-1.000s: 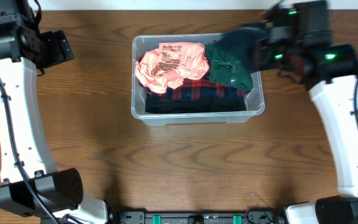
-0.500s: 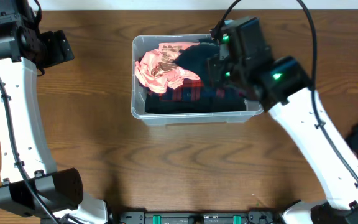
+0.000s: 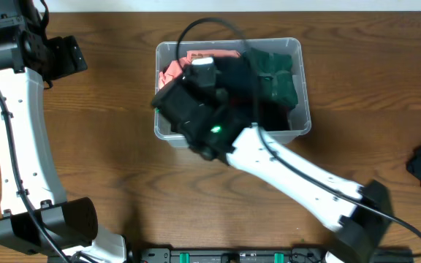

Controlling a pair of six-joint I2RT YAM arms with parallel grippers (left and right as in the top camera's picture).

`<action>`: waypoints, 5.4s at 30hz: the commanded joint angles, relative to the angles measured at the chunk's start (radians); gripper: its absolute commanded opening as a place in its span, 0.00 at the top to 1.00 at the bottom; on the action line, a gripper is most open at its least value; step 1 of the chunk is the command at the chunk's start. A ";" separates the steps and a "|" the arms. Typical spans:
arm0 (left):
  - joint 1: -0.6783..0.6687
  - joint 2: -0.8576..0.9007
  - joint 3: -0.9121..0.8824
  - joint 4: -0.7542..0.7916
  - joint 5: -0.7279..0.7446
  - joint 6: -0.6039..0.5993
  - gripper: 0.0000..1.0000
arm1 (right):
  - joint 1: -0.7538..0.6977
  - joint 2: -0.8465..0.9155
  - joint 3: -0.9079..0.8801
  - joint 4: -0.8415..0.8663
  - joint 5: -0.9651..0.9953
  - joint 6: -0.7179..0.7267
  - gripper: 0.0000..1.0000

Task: Pack container
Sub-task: 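Lower the navy garment into the bin's front-left area and release, then press the garments flat inside the bin with the right gripper, then move the right gripper to the second dark garment and grasp it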

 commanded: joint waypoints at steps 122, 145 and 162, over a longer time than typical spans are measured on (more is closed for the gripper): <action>0.003 0.011 -0.006 -0.003 -0.011 -0.005 0.02 | -1.860 -0.090 -0.359 -0.111 -0.663 -0.524 0.01; 0.003 0.011 -0.006 -0.003 -0.011 -0.005 0.02 | -1.878 -0.030 -0.610 0.257 -0.662 -0.433 0.25; 0.003 0.011 -0.006 -0.003 -0.011 -0.005 0.02 | -1.711 0.012 -0.613 0.246 -0.701 -0.377 0.99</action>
